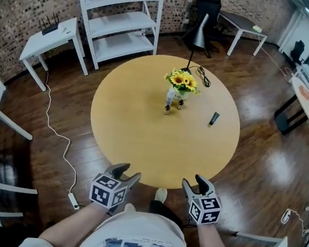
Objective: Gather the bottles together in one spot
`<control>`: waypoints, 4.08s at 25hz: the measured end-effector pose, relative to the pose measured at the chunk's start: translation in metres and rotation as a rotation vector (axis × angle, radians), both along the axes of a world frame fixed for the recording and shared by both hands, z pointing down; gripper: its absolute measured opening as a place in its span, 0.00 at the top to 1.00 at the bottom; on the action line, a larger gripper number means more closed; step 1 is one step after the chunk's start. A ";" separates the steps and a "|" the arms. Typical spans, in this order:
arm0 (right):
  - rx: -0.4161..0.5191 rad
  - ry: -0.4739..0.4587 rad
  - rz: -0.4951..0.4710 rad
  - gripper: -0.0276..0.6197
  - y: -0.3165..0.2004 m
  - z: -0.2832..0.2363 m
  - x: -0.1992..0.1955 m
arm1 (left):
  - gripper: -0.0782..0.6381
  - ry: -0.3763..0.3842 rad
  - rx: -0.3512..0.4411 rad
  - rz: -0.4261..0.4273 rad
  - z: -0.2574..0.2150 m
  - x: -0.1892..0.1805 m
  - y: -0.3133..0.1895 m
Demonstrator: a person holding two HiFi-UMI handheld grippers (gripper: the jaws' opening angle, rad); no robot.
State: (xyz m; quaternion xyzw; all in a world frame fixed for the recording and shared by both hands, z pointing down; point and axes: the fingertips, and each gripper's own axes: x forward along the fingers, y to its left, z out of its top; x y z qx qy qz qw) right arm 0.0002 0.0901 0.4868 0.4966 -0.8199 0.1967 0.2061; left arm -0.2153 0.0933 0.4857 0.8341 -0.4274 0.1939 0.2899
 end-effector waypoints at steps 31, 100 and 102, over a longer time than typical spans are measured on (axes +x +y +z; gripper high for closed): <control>-0.060 0.048 0.145 0.58 -0.163 0.046 0.115 | 0.58 0.010 -0.041 -0.176 0.021 0.002 -0.074; -0.380 -1.145 -0.558 0.76 -0.081 -0.079 -0.040 | 0.76 -0.529 1.036 1.126 -0.088 0.147 -0.104; -0.382 -1.175 -0.562 0.76 -0.081 -0.081 -0.044 | 0.76 -0.540 1.065 1.120 -0.092 0.144 -0.103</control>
